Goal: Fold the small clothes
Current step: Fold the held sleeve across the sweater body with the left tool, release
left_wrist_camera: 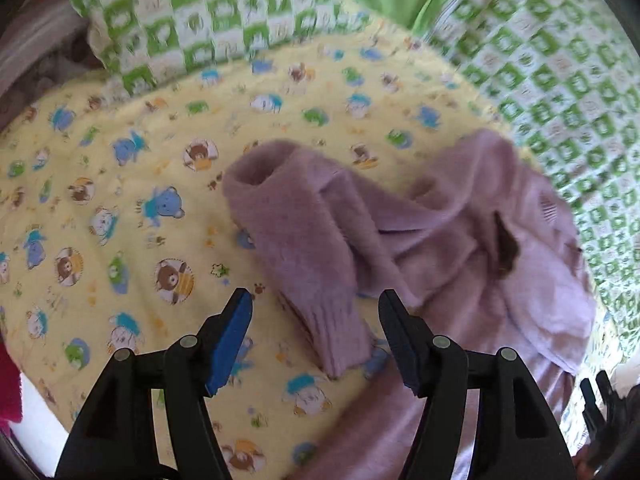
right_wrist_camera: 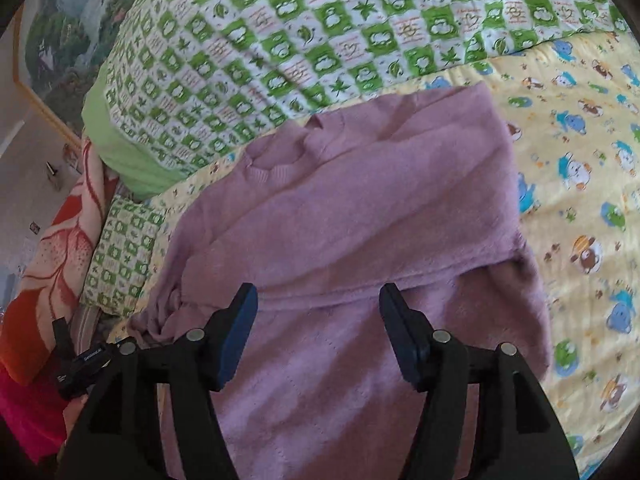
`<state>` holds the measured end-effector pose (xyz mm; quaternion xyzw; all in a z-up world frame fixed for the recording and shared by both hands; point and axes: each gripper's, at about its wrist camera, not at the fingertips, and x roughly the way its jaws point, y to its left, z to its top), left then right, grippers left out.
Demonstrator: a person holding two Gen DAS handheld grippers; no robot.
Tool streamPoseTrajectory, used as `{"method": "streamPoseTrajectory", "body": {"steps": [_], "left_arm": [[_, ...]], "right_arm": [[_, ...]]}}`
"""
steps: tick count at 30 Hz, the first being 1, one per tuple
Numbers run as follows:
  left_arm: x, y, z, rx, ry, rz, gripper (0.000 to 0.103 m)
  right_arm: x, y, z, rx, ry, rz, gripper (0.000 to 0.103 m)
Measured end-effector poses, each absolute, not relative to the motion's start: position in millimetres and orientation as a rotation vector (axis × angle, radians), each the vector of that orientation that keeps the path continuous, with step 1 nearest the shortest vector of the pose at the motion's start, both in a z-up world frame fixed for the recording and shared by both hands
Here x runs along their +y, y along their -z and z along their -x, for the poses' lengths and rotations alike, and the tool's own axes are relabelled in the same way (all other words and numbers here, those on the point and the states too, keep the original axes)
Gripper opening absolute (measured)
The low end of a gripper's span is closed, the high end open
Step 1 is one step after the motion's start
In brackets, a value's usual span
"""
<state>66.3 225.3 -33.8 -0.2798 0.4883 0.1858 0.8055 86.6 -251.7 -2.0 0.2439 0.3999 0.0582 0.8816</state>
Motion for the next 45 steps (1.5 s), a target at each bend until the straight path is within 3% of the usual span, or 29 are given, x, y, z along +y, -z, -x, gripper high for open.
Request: {"method": "streamPoseTrajectory", "body": {"steps": [1, 3, 4, 8, 14, 20, 24, 27, 30, 32, 35, 40, 45], "left_arm": [[226, 40, -73, 1.068, -0.383, 0.596, 0.064], [228, 55, -86, 1.117, -0.37, 0.571, 0.041], [229, 59, -90, 1.132, -0.359, 0.554, 0.016], [226, 39, -84, 1.057, -0.359, 0.489, 0.009], [169, -44, -89, 0.914, -0.2, 0.358, 0.008], [44, -110, -147, 0.795, 0.152, 0.247, 0.008], [-54, -104, -199, 0.836, 0.359, 0.145, 0.011], [-109, -74, -230, 0.92, 0.445, 0.104, 0.02], [-133, -49, -243, 0.972, 0.465, 0.074, 0.021], [-132, -40, -240, 0.991, 0.477, 0.093, 0.029], [-116, -35, -227, 0.989, 0.455, 0.094, 0.033], [-34, -34, -193, 0.971, 0.297, 0.147, 0.048], [62, 2, -171, 1.041, 0.066, 0.192, 0.05]], "right_arm": [[-245, 4, -86, 0.845, -0.13, -0.508, 0.064], [-236, 8, -85, 0.861, -0.143, -0.514, 0.064], [-234, 8, -86, 0.865, -0.144, -0.517, 0.064], [-230, 4, -85, 0.861, -0.136, -0.519, 0.064], [-242, 1, -79, 0.837, -0.103, -0.52, 0.064], [-253, 6, -75, 0.834, -0.082, -0.557, 0.064], [-261, 3, -72, 0.821, -0.073, -0.558, 0.064], [-273, 4, -67, 0.813, -0.046, -0.572, 0.064], [-289, 6, -62, 0.81, -0.011, -0.59, 0.064], [-298, 7, -59, 0.81, 0.008, -0.597, 0.064], [-307, 8, -58, 0.811, 0.024, -0.599, 0.064], [-301, 11, -67, 0.821, -0.004, -0.583, 0.064], [-265, 13, -90, 0.854, -0.093, -0.485, 0.064]]}}
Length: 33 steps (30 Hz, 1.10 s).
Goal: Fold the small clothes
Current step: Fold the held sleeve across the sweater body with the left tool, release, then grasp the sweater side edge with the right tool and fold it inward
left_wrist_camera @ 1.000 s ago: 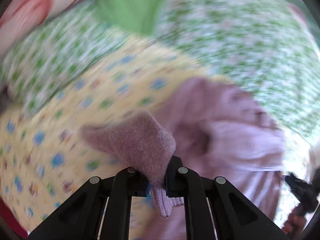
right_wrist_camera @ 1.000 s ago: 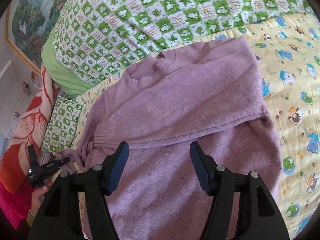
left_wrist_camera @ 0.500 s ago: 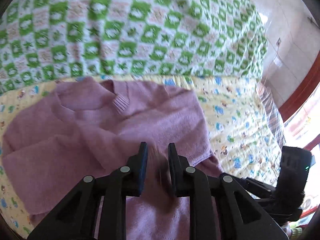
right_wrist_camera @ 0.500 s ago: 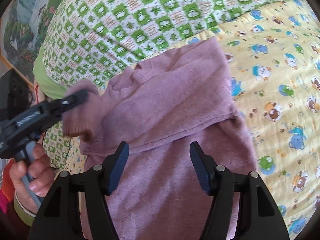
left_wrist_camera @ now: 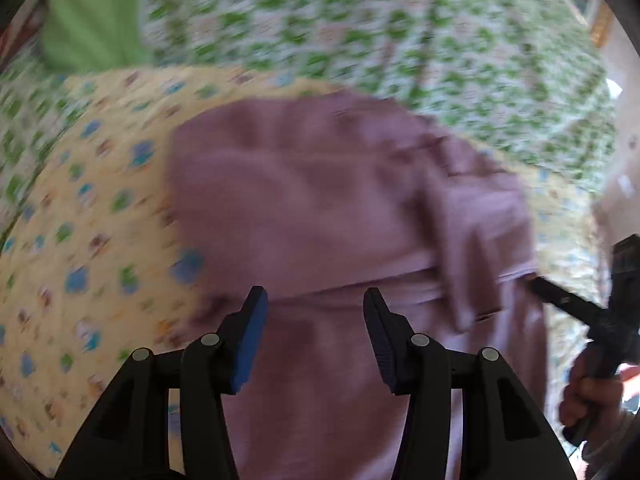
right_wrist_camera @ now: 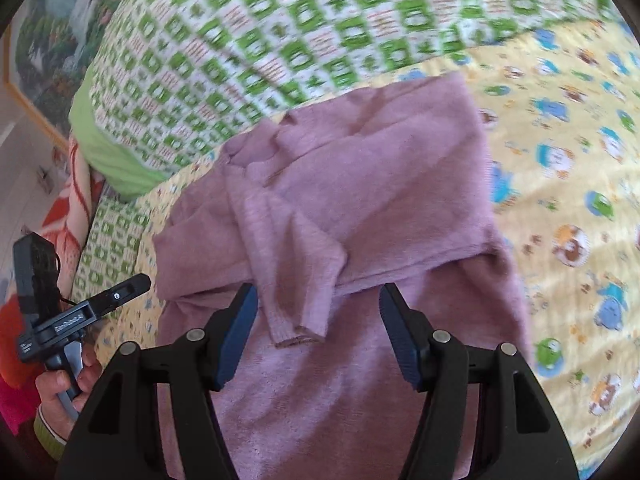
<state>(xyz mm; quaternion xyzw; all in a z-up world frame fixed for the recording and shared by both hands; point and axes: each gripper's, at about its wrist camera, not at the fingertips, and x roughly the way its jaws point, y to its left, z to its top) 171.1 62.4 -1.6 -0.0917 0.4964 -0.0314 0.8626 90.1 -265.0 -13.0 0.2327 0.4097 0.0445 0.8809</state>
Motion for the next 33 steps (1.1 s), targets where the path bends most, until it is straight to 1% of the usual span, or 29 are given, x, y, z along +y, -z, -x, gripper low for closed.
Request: {"method": "streamPoseTrajectory", "body": {"steps": [3, 5, 8, 9, 10, 12, 15, 16, 17, 18, 19, 21, 22, 24, 25, 26, 27, 29, 30, 33], "left_arm": [[90, 32, -173, 1.113, -0.023, 0.161, 0.05], [95, 40, -172, 1.117, -0.061, 0.127, 0.05], [99, 51, -177, 1.118, -0.079, 0.103, 0.051], [97, 54, -180, 1.118, -0.086, 0.088, 0.051], [93, 58, -185, 1.118, -0.093, 0.071, 0.051], [83, 63, -197, 1.112, -0.124, 0.045, 0.051], [81, 65, -210, 1.094, -0.188, 0.054, 0.052], [82, 65, -213, 1.085, -0.206, 0.06, 0.053], [85, 64, -215, 1.078, -0.23, 0.072, 0.053], [90, 64, -218, 1.075, -0.252, 0.095, 0.053], [93, 65, -220, 1.074, -0.256, 0.121, 0.053], [101, 64, -221, 1.067, -0.26, 0.157, 0.053], [106, 64, -219, 1.063, -0.261, 0.158, 0.053], [109, 62, -219, 1.056, -0.269, 0.159, 0.053], [112, 60, -215, 1.049, -0.276, 0.169, 0.053], [113, 60, -215, 1.046, -0.283, 0.18, 0.053], [117, 61, -214, 1.044, -0.29, 0.201, 0.053], [121, 61, -211, 1.04, -0.295, 0.224, 0.053], [121, 61, -211, 1.039, -0.296, 0.221, 0.053], [118, 60, -198, 1.034, -0.315, 0.198, 0.053]], "right_arm": [[-242, 26, -109, 0.932, -0.098, -0.41, 0.064], [-222, 31, -118, 0.97, -0.075, -0.29, 0.064], [-176, 21, -111, 0.897, -0.102, 0.016, 0.064], [-166, 19, -107, 0.884, -0.14, 0.065, 0.066], [-155, 20, -103, 0.876, -0.174, 0.125, 0.072], [-136, 30, -100, 0.881, -0.181, 0.287, 0.074], [-120, 53, -105, 0.898, -0.174, 0.477, 0.074], [-121, 62, -110, 0.916, -0.151, 0.517, 0.073], [-125, 71, -115, 0.941, -0.129, 0.537, 0.067], [-132, 76, -120, 0.966, -0.12, 0.523, 0.036], [-138, 76, -125, 0.988, -0.121, 0.484, 0.009], [-160, 57, -131, 1.007, -0.153, 0.285, 0.009], [-175, 38, -131, 0.991, -0.186, 0.133, 0.009], [-213, -9, -128, 0.906, -0.285, -0.22, 0.009], [-234, -35, -125, 0.841, -0.304, -0.365, 0.009], [-252, -52, -123, 0.789, -0.312, -0.452, 0.008], [-270, -69, -119, 0.729, -0.304, -0.513, 0.008], [-300, -87, -116, 0.665, -0.221, -0.507, 0.008], [-313, -85, -117, 0.671, -0.165, -0.479, 0.005], [-351, -54, -119, 0.744, -0.064, -0.556, 0.005]]}}
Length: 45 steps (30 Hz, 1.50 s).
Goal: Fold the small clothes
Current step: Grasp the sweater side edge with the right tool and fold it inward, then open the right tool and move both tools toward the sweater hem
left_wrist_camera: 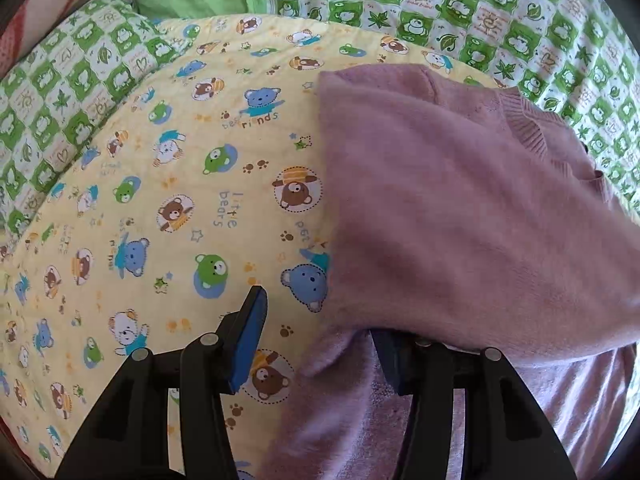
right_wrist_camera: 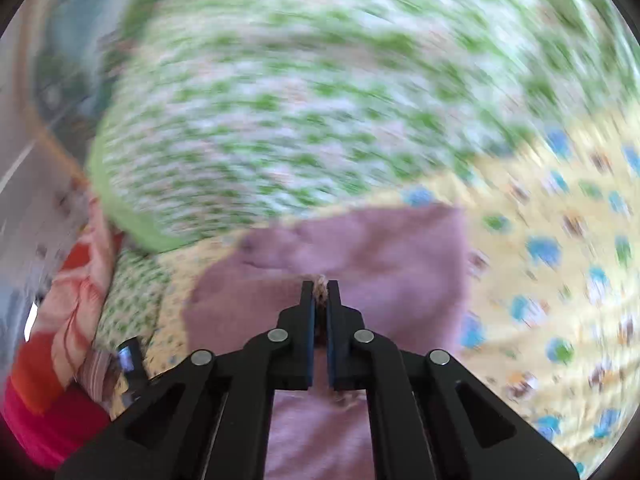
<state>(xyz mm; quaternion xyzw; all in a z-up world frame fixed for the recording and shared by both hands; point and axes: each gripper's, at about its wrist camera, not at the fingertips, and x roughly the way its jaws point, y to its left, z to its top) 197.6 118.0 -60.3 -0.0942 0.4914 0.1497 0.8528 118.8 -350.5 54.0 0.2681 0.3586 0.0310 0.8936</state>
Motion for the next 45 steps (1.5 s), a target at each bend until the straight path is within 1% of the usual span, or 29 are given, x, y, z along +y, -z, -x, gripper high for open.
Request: {"method": "streamPoseTrajectory", "body": {"steps": [4, 6, 11, 16, 19, 21, 25, 29, 30, 32, 33, 34, 35, 36, 37, 40, 45], "left_arm": [[131, 63, -196, 1.04, -0.37, 0.273, 0.052], [141, 63, -193, 1.041, -0.367, 0.326, 0.052], [147, 66, -189, 1.042, -0.372, 0.367, 0.052], [158, 72, -179, 1.034, -0.382, 0.475, 0.053], [171, 79, -178, 1.029, -0.38, 0.513, 0.053], [172, 80, -176, 1.028, -0.378, 0.522, 0.053], [170, 81, -174, 1.038, -0.354, 0.498, 0.054], [172, 79, -177, 1.058, -0.309, 0.468, 0.055], [171, 78, -174, 1.065, -0.293, 0.456, 0.055], [169, 73, -168, 1.071, -0.273, 0.432, 0.056], [168, 71, -163, 1.075, -0.261, 0.412, 0.056], [167, 69, -157, 1.077, -0.253, 0.402, 0.057], [166, 67, -153, 1.078, -0.244, 0.398, 0.057], [167, 66, -145, 1.08, -0.23, 0.4, 0.057], [167, 65, -141, 1.081, -0.224, 0.404, 0.057], [169, 62, -123, 1.083, -0.209, 0.417, 0.058], [169, 44, -122, 1.051, -0.187, 0.433, 0.059]], "right_arm": [[-366, -14, -125, 0.853, -0.001, -0.572, 0.005], [-363, -5, -126, 0.875, -0.001, -0.568, 0.005], [-362, -24, -132, 0.804, -0.029, -0.563, 0.005], [-356, -12, -145, 0.884, 0.022, -0.472, 0.005], [-341, -19, -143, 0.846, -0.016, -0.394, 0.005], [-339, -11, -148, 0.871, 0.014, -0.338, 0.005], [-354, 30, -158, 0.972, 0.072, -0.346, 0.005], [-350, 39, -155, 0.987, 0.089, -0.322, 0.005], [-349, 38, -156, 0.99, 0.092, -0.325, 0.009], [-346, 34, -155, 0.999, 0.104, -0.339, 0.013], [-345, 30, -155, 0.994, 0.106, -0.35, 0.018], [-344, 25, -152, 0.981, 0.108, -0.357, 0.026], [-343, 19, -147, 0.961, 0.113, -0.358, 0.032], [-342, 13, -141, 0.939, 0.125, -0.353, 0.043], [-342, 9, -136, 0.921, 0.133, -0.352, 0.047], [-339, 1, -118, 0.888, 0.119, -0.379, 0.047], [-317, 5, -105, 0.917, 0.071, -0.387, 0.047]]}}
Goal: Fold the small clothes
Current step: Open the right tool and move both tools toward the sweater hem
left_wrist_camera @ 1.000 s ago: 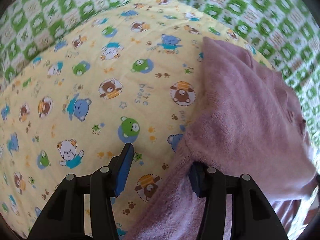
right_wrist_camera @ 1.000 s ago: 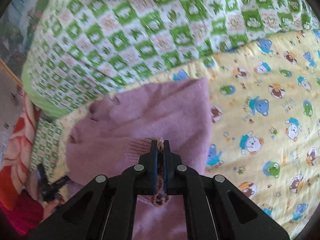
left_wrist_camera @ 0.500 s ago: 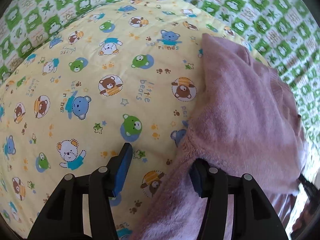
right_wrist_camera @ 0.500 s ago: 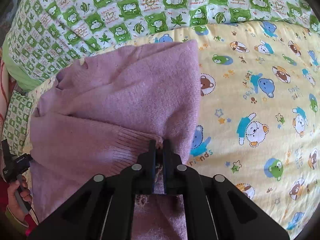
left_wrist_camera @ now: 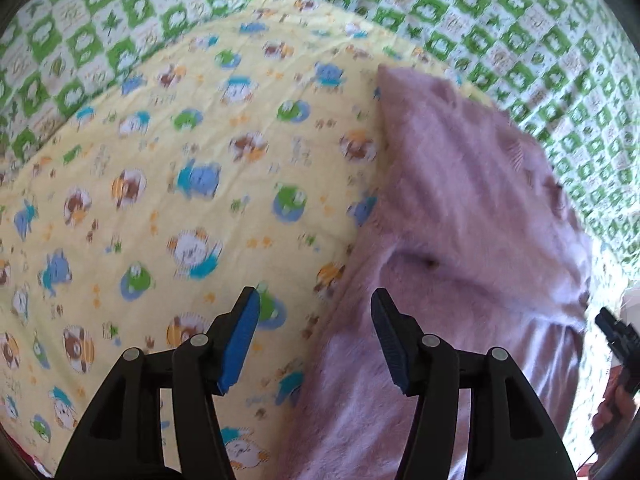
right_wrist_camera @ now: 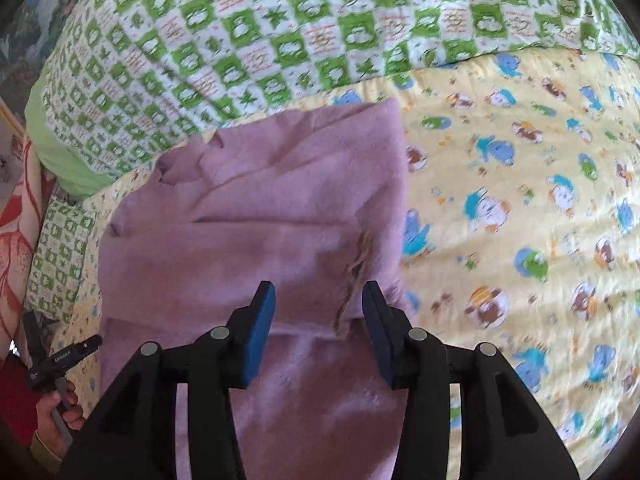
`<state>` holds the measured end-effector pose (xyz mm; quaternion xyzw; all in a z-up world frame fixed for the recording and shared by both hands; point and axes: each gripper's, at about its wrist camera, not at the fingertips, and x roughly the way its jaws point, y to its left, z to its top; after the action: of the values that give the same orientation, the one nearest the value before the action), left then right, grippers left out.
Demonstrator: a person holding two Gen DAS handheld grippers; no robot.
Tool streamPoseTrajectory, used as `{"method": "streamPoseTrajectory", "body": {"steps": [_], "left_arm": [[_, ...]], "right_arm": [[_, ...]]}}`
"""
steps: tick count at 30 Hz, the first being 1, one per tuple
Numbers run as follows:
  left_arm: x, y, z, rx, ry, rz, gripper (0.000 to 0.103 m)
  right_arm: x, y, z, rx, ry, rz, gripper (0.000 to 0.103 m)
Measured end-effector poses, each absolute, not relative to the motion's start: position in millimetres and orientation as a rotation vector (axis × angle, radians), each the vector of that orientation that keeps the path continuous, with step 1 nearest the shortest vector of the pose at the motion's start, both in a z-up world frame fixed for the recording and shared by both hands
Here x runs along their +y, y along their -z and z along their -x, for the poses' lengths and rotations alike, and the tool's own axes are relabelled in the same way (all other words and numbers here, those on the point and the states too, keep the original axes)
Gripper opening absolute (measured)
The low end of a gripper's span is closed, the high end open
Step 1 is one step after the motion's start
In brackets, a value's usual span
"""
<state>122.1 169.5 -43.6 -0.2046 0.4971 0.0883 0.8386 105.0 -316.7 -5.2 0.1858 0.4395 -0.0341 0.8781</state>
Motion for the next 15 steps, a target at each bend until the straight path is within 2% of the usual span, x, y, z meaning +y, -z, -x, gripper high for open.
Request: {"method": "streamPoseTrajectory", "body": {"steps": [3, 4, 6, 10, 14, 15], "left_arm": [[166, 27, -146, 1.012, -0.163, 0.464, 0.063], [163, 23, -155, 1.01, -0.16, 0.463, 0.068], [157, 19, -181, 1.011, -0.193, 0.445, 0.069], [156, 32, -228, 1.061, -0.195, 0.481, 0.076], [166, 59, -275, 1.131, -0.163, 0.57, 0.075], [169, 62, -279, 1.126, -0.157, 0.586, 0.071]], "right_arm": [[-301, 3, -109, 0.915, 0.027, -0.377, 0.047], [-296, 2, -113, 0.914, 0.005, -0.382, 0.047], [-285, 0, -123, 0.908, -0.037, -0.387, 0.047], [-256, -1, -151, 0.904, -0.139, -0.362, 0.05], [-257, 13, -168, 0.936, -0.133, -0.377, 0.05], [-261, 17, -170, 0.941, -0.14, -0.393, 0.05]]}}
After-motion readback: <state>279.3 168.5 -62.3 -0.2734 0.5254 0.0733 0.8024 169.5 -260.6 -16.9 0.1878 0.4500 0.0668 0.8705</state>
